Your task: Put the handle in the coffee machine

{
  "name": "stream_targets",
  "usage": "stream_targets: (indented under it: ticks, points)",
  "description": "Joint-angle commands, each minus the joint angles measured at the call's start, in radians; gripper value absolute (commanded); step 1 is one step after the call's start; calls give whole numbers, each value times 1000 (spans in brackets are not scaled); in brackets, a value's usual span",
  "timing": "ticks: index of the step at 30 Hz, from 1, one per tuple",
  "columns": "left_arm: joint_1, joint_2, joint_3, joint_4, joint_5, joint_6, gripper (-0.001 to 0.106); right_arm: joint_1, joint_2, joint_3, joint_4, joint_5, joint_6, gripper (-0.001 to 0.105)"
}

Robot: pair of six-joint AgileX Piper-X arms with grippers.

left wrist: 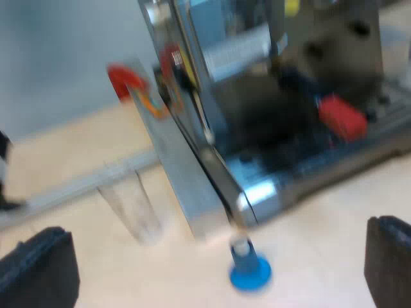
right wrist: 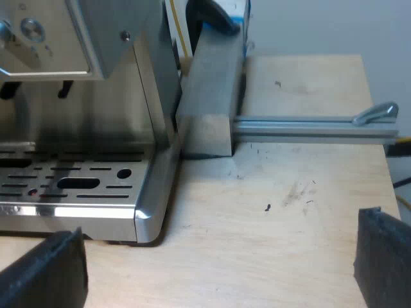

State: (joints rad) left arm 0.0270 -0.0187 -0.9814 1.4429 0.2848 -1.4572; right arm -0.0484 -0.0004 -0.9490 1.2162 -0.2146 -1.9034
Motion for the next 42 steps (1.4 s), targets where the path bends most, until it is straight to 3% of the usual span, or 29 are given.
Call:
stream_targets:
  ticks: [1,8,11,15,19,24,42]
  points:
    - [13,-129,11,86,1,0,91,-7,-56,21,51,-14,-1,85]
    - [21,-128,108,-24,-4,-36,91,-5,-46,122,16,-121,-10,85]
    - [21,-127,205,-139,-4,-50,91,-5,-46,191,-41,-120,5,85]
    - [21,-126,328,-281,-4,-146,91,-5,-46,282,-124,-120,22,85]
    - [21,-126,433,-332,-4,-173,91,-5,-44,358,-149,-120,22,85]
    - [17,-122,435,-352,-4,-183,91,-5,-44,406,-151,-120,25,85]
    - [-7,-122,435,-352,-2,-183,91,-5,-44,406,-151,-120,25,85]
